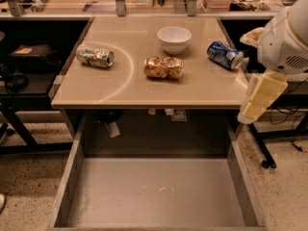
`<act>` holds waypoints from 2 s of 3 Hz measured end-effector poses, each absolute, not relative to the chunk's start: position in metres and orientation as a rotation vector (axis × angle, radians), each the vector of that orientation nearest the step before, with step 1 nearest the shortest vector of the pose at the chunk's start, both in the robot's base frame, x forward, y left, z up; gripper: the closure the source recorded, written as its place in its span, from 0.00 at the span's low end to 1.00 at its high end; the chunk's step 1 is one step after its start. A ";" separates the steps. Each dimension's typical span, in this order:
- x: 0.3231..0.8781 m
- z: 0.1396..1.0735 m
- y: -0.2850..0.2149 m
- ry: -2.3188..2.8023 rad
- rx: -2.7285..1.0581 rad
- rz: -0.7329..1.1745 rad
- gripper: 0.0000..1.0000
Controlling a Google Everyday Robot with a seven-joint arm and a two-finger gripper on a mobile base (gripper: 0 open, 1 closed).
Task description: Place orange can into top drawer
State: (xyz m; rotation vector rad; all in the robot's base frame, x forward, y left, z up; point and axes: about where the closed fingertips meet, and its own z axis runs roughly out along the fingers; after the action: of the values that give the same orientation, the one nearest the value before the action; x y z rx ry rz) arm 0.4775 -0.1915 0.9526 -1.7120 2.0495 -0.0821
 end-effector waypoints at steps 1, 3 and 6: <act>0.484 0.948 -0.188 1.983 -1.652 -0.046 0.00; 0.494 0.939 -0.184 1.974 -1.639 -0.008 0.00; 0.618 0.892 -0.131 1.711 -1.664 0.191 0.00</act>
Offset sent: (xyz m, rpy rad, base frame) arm 0.0058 0.0017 -0.0077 0.0604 -0.0354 0.0055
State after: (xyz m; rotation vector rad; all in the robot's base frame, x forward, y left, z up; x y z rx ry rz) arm 0.6184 -0.1306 0.8919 -1.6641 1.7110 0.1905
